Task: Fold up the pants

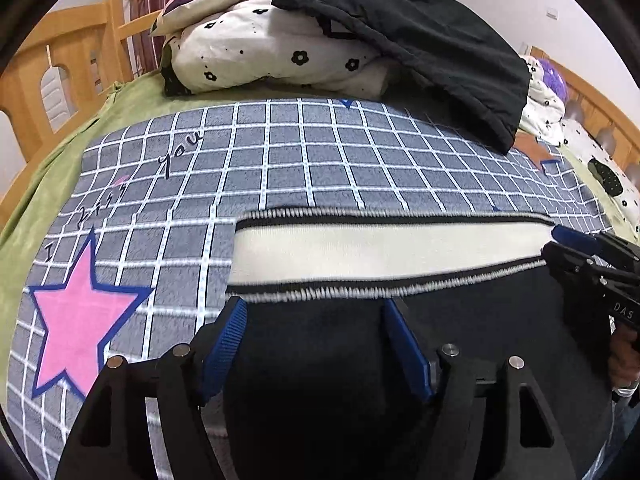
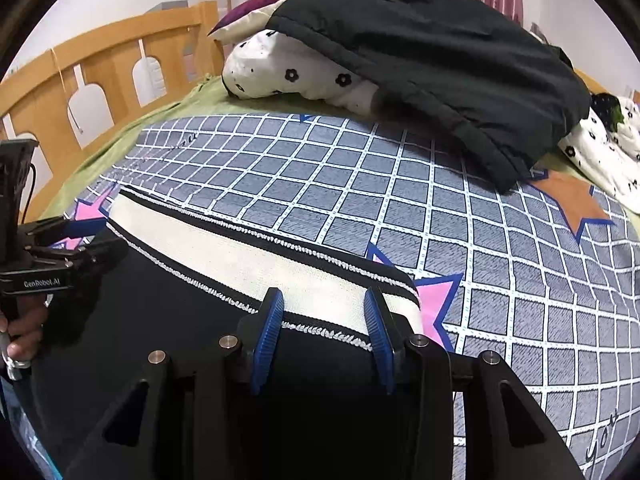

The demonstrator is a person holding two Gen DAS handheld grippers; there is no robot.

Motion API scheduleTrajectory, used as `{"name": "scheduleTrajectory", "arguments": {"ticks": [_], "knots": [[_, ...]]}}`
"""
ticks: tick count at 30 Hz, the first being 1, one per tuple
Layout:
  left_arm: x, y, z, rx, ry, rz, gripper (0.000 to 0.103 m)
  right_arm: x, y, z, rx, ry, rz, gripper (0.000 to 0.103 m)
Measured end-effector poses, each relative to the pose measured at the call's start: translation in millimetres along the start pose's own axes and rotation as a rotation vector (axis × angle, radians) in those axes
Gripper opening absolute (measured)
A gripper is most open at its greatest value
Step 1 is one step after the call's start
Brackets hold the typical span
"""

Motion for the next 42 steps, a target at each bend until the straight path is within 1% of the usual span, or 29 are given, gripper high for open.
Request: {"name": "scheduleTrajectory", "arguments": {"ticks": [2,4,6,7,9,10,11,13,15,17,18,19,21,24,26,27,29,30,31,32,33,35,36,37,38,39,40,41,42], "knots": [[-9.1,-10.6,7.4,0.028,-0.005,-0.027,0.068,-9.7,-3.6,-0.9,-0.007,-0.031,-0.008,0.042],[-21.9,-32.7,18.4,0.076,-0.043,-0.064,0.069,-22.0,-9.3,-1.2,-0.005,-0.053,-0.017,0.044],[-37.2,-60.2,26.8,0.131,-0.034,-0.084,0.069,-39.3,-23.7,-3.9,0.011,-0.032,-0.041,0.045],[-44.1,-73.2,28.8,0.141,-0.034,-0.094,0.069,-49.4,-33.9,-5.6,0.012,-0.020,-0.046,0.045],[-66.0,-100.9,30.3,0.111,-0.033,-0.057,0.070,-66.7,-57.3,-7.4,0.018,-0.024,-0.054,0.045],[-74.7,-112.6,30.7,0.096,-0.047,-0.045,0.070,-76.0,-70.8,-9.5,0.018,-0.027,-0.052,0.046],[-83.0,-124.7,30.5,0.081,-0.061,-0.037,0.070,-86.2,-84.1,-12.2,0.004,-0.045,-0.045,0.045],[-101.2,-147.0,27.5,0.064,-0.053,-0.017,0.070,-100.9,-104.9,-18.5,-0.032,-0.062,-0.055,0.045],[-110.0,-170.1,24.2,0.039,-0.082,-0.078,0.070,-114.8,-123.7,-21.9,-0.020,-0.058,-0.072,0.045],[-116.5,-188.0,19.0,-0.008,-0.138,-0.120,0.069,-123.5,-133.4,-23.8,-0.021,-0.054,-0.082,0.045],[-120.5,-196.7,14.0,-0.015,-0.128,-0.128,0.069,-126.0,-136.2,-23.9,-0.022,-0.056,-0.087,0.045],[-123.8,-201.3,10.5,-0.002,-0.095,-0.123,0.068,-128.4,-138.5,-23.2,-0.012,-0.054,-0.093,0.045],[-131.5,-208.0,3.5,0.063,0.010,-0.109,0.068,-130.9,-139.7,-21.8,0.012,-0.042,-0.110,0.045],[-133.5,-208.5,1.4,0.156,0.099,-0.114,0.068,-136.0,-137.9,-17.9,0.041,-0.049,-0.106,0.045],[-130.3,-207.3,4.3,0.211,0.131,-0.125,0.068,-139.9,-137.6,-17.6,0.046,-0.055,-0.099,0.045],[-127.7,-205.9,7.6,0.239,0.152,-0.118,0.068,-140.8,-137.4,-17.8,0.044,-0.058,-0.096,0.045],[-123.4,-200.0,12.3,0.265,0.161,-0.097,0.067,-143.2,-137.8,-19.0,0.029,-0.073,-0.085,0.045],[-120.7,-196.2,13.6,0.270,0.163,-0.087,0.064,-143.5,-137.8,-19.2,0.022,-0.081,-0.082,0.045],[-117.7,-192.6,15.6,0.269,0.157,-0.077,0.047,-143.6,-138.6,-18.3,0.015,-0.089,-0.081,0.045],[-114.4,-191.0,18.4,0.261,0.124,-0.076,0.019,-142.9,-139.4,-17.1,0.014,-0.094,-0.083,0.045],[-114.8,-189.7,23.0,0.235,0.069,-0.060,0.010,-141.7,-140.9,-15.5,0.018,-0.097,-0.089,0.045],[-129.5,-181.5,18.8,0.166,0.050,0.049,0.010,-138.3,-142.6,-12.0,0.028,-0.097,-0.103,0.045],[-135.6,-180.0,12.0,0.106,0.014,0.086,0.010,-137.3,-143.7,-10.1,0.036,-0.098,-0.108,0.045],[-134.7,-181.0,3.5,0.047,-0.011,0.090,0.010,-137.1,-144.2,-8.1,0.045,-0.097,-0.109,0.045],[-127.6,-184.9,-5.6,-0.016,-0.039,0.068,0.010,-137.5,-144.4,-6.9,0.053,-0.094,-0.106,0.045],[-115.8,-193.6,-14.2,-0.071,-0.056,0.026,0.010,-137.3,-144.6,-7.1,0.057,-0.091,-0.104,0.045],[-112.7,-197.3,-16.9,-0.085,-0.063,0.032,0.010,-135.9,-145.4,-8.1,0.059,-0.086,-0.106,0.045],[-115.1,-197.9,-15.8,-0.075,-0.055,0.049,0.011,-132.9,-147.1,-9.9,0.055,-0.084,-0.115,0.045],[-117.1,-197.6,-14.3,-0.071,-0.042,0.043,0.012,-129.6,-148.9,-12.1,0.042,-0.087,-0.127,0.045]]}}
Point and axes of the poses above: each gripper's, at about its wrist camera, not at the fingertips, and x roughly the way its jaws point, z to its right, y to its top, the point moved 7 cm from there along x, roughly the way its jaws point, and after that the axes turned 10 degrees about -y, right-handed, at the moved point
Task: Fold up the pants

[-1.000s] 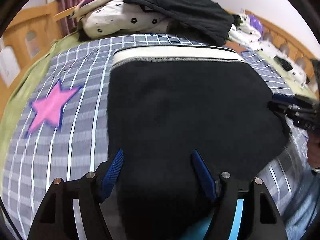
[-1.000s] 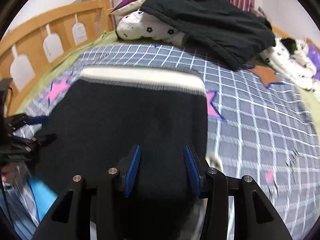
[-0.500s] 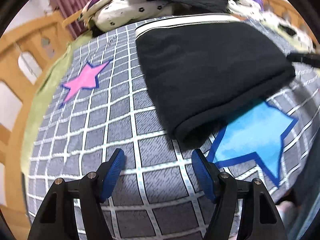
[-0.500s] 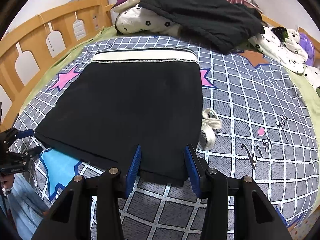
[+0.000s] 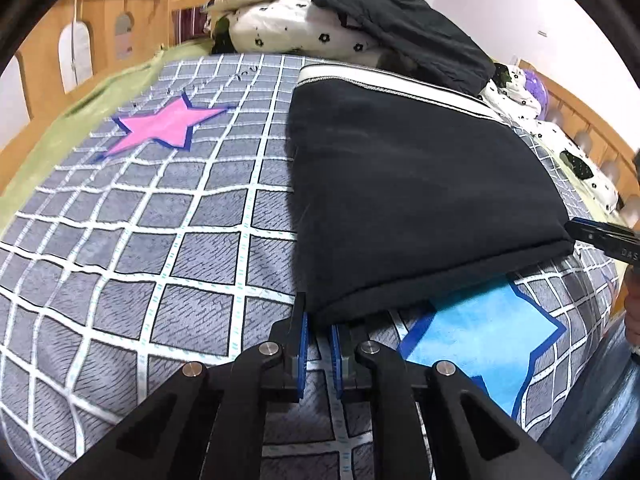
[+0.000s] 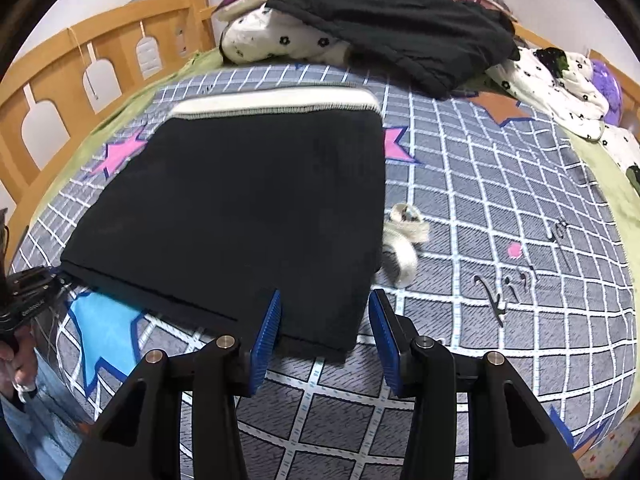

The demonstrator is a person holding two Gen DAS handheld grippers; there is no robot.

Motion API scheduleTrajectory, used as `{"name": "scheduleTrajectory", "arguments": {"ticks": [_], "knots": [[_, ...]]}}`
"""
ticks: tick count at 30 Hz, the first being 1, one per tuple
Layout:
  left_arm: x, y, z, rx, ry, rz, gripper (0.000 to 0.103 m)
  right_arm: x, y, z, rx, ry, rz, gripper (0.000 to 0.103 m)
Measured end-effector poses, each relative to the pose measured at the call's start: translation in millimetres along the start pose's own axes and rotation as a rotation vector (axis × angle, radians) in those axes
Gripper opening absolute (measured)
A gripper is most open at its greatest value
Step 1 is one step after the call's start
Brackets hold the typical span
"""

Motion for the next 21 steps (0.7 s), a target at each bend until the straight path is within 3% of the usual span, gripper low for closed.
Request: {"name": "scheduleTrajectory", "arguments": {"ticks": [6,7,8,9,11,14,17,19,21], "knots": [[-33.9,-3.5,5.2,-0.029,0.001,-0.004,0.012,-15.2,11.7,-0.2,-0.046,-0.031,0.085,0.047],[-38.6,-2.2,7.5,-0.017,0.013,0.009,0.020,-18.6,14.8,1.8,-0.038,-0.032,0.105,0.050],[-45.0,-0.9,10.9,-0.006,0.028,0.023,0.035,-22.9,19.1,3.8,-0.026,-0.027,0.133,0.052],[-46.9,5.4,12.5,0.005,0.042,0.038,0.040,-25.4,23.3,4.5,-0.013,-0.015,0.157,0.053],[-50.5,21.9,17.7,0.026,0.056,0.076,0.041,-22.7,31.6,3.6,0.014,-0.011,0.171,0.053],[-37.3,48.1,30.6,0.014,0.014,0.093,0.046,-7.2,37.8,-2.3,0.034,-0.014,0.145,0.053],[-5.1,45.8,35.8,-0.004,0.005,0.018,0.049,17.6,28.9,-10.8,-0.003,-0.044,0.050,0.056],[14.3,36.1,39.3,0.045,0.104,-0.020,0.052,23.8,23.8,-10.8,0.004,-0.084,0.049,0.062],[13.8,31.8,48.9,0.098,0.151,0.001,0.054,25.4,20.8,-9.1,0.033,-0.045,0.020,0.062]]}}
Point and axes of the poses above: each gripper's, at about its wrist camera, not at the fingertips, and x roughly the way its jaws point, z to its right, y to its top, the point moved 7 cm from there along x, roughly the way its jaws point, and after that the axes turned 10 degrees about -y, right-handed, at the moved point
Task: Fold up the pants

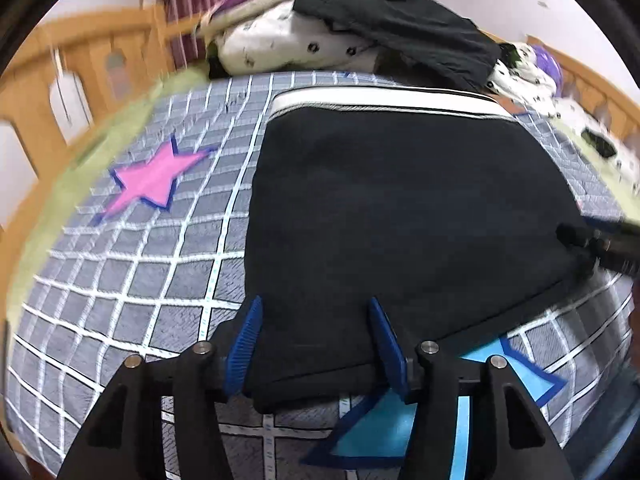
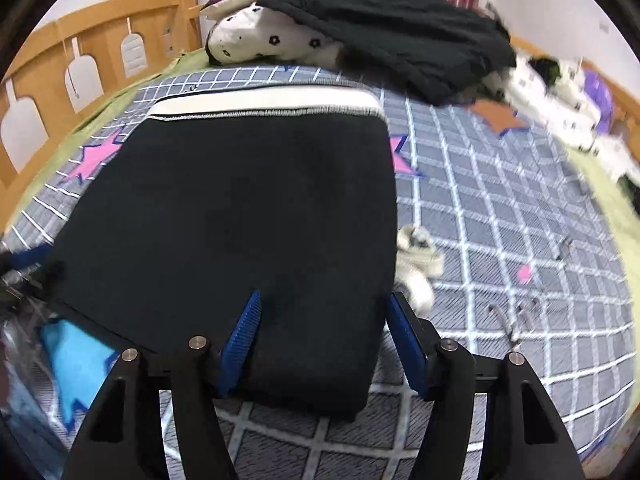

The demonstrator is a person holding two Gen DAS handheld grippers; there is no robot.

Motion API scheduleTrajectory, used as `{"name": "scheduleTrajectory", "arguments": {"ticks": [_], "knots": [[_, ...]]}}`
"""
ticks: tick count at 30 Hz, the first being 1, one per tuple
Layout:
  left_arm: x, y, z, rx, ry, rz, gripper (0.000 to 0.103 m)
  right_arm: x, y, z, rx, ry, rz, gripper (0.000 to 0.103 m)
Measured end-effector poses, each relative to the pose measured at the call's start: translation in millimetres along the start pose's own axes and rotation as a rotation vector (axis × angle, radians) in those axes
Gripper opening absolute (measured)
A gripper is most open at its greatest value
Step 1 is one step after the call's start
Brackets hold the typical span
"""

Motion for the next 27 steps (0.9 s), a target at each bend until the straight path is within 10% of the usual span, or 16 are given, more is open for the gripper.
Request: {"name": "scheduleTrajectory", "arguments": {"ticks": [15,27], "knots": [[-44.3,-3.0,4.9,-0.082,-0.020,-0.006,0.056,-39.6,11.0,1.3,0.053,-0.009,0.083,0.053],[-84.5,88.6,3.9,-0.117,-0.106,0.127,0.057,-112.6,52.7,20.2,0.119,0.058,0.271,0.048]]}}
Point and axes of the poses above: each gripper's, at about its wrist camera, not at the fingertips, and x roughly the way its jaws point, z to its right, y to its top, the point moved 7 cm from there along x, roughly the way its jaws point, and after that the axes turned 10 degrees about -y, right-handed, at the moved point
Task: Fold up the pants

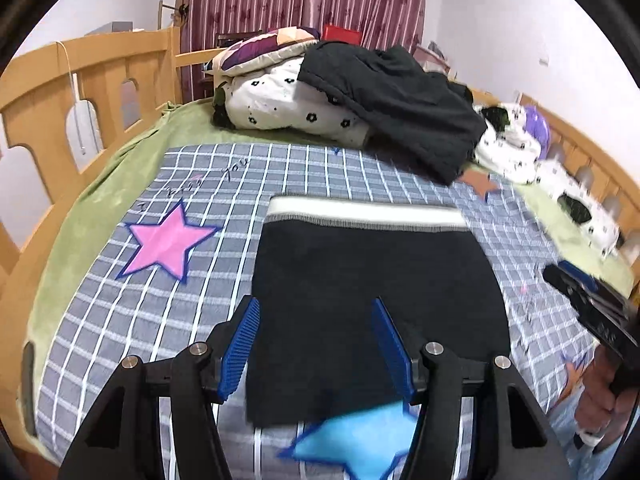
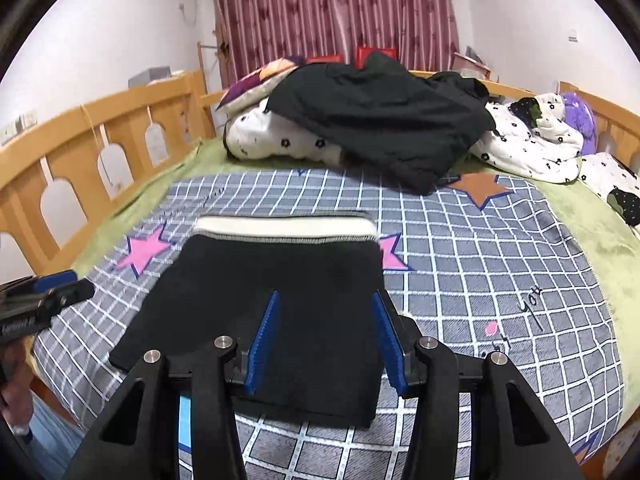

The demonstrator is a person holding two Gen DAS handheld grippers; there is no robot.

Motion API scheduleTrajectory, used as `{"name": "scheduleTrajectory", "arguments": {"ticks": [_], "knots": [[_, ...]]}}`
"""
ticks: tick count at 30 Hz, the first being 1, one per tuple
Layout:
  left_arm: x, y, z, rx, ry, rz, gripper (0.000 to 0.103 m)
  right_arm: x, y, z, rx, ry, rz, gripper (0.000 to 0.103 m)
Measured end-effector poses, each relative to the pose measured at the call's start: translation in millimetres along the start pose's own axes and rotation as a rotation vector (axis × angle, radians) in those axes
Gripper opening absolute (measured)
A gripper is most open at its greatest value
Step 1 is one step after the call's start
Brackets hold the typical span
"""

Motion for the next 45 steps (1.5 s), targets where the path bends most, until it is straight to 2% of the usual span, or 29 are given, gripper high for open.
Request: {"name": "scheduleTrajectory", "arguments": {"ticks": [4,10,12,14,16,18,20,24,27,31,34,36,38,41,43,44,45], "knots": [[31.9,16.3,-13.2,-0.002,-0.014,0.034,0.057,11.8,19.7,5.3,-0.021,-0.024,0.003,0.048],[89.1,46.7,-20.0,0.026,-0.041,0.031,0.058,71.3,73.2,2.3,-0.085,-0.056,-0.001,0.048],[108.4,53.5,-24.5,0.032,-0.041,0.031,0.059,95.4,79.5,-1.7,-0.081,-0.044,-0.019,0.048],[128.7,52.5,-31.1,0.039,-0.039,-0.004,0.060,130.7,74.1,-6.2,-0.073,-0.022,-0.065,0.048],[145.1,46.9,-36.6,0.075,-0.022,-0.031,0.060,169.9,52.7,-8.1,-0.078,-0.012,-0.127,0.048],[167.7,38.1,-42.8,0.113,0.012,-0.092,0.060,208.0,23.0,-7.0,-0.119,-0.064,-0.203,0.049],[184.3,31.3,-46.3,0.095,0.002,-0.153,0.062,208.5,22.1,-8.3,-0.134,-0.058,-0.151,0.053],[183.4,42.0,-60.3,0.014,-0.030,-0.123,0.063,203.9,28.5,-2.6,-0.111,-0.036,-0.174,0.055],[187.5,39.3,-77.7,-0.071,-0.084,-0.158,0.066,204.9,30.0,7.0,-0.105,-0.008,-0.202,0.066],[196.3,31.5,-83.6,-0.127,-0.217,-0.201,0.067,209.0,27.8,21.8,-0.019,0.073,-0.267,0.067],[209.8,24.7,-87.4,-0.229,-0.333,-0.240,0.067,222.8,19.2,26.1,0.059,0.150,-0.336,0.069],[215.5,21.9,-88.9,-0.272,-0.368,-0.244,0.064,234.1,13.4,26.4,0.138,0.233,-0.393,0.070],[216.5,23.0,-87.4,-0.276,-0.373,-0.247,0.054,242.2,9.4,26.4,0.184,0.279,-0.425,0.071],[209.5,33.9,-80.2,-0.243,-0.335,-0.209,0.041,236.6,16.1,23.7,0.155,0.266,-0.391,0.063],[206.3,42.2,-79.3,-0.238,-0.321,-0.179,0.037,224.0,29.8,24.1,0.128,0.239,-0.318,0.042],[205.0,48.2,-77.6,-0.231,-0.317,-0.161,0.036,217.0,38.5,25.4,0.123,0.240,-0.284,0.028],[204.5,56.1,-74.3,-0.207,-0.310,-0.142,0.036,211.9,46.6,26.2,0.144,0.267,-0.265,0.022]]}}
Point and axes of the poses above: each gripper's, at about its wrist camera, not at the fingertips, and x roughly the way its jaws point, z to its right, y to its top, the point moved 7 cm from there along x, roughly the way its jaws point, and after that the axes turned 10 degrees about -y, right-handed, at the moved point
